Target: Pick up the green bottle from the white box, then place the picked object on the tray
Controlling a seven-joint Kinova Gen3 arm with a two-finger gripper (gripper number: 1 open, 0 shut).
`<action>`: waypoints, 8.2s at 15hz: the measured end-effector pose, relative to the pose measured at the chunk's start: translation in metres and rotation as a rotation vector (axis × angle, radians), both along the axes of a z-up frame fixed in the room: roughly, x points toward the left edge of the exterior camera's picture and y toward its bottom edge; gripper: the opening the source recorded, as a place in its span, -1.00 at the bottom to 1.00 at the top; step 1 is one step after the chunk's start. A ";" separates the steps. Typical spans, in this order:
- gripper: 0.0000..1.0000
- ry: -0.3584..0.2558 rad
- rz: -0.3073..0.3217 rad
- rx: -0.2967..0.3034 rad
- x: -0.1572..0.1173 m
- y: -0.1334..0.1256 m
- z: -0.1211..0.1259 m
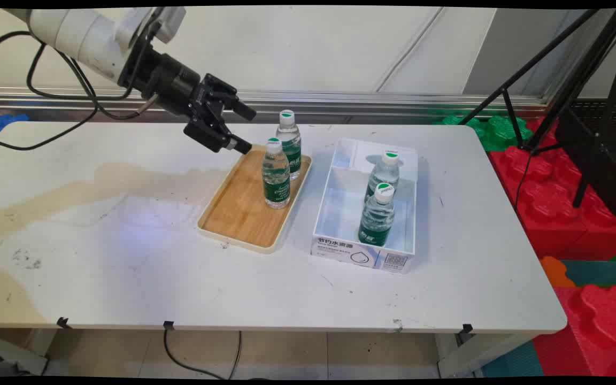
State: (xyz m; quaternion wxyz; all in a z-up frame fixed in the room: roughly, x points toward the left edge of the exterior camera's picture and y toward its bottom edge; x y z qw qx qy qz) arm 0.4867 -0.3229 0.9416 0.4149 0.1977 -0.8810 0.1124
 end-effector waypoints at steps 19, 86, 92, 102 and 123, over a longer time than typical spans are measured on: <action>1.00 0.009 -0.153 0.011 -0.140 -0.014 -0.043; -1.00 0.078 -0.111 0.019 -0.070 0.014 0.027; -1.00 0.021 -0.061 0.028 -0.021 0.024 0.043; -1.00 -0.056 0.069 0.016 0.035 -0.009 0.019; -1.00 -0.088 0.196 0.082 0.050 -0.110 -0.119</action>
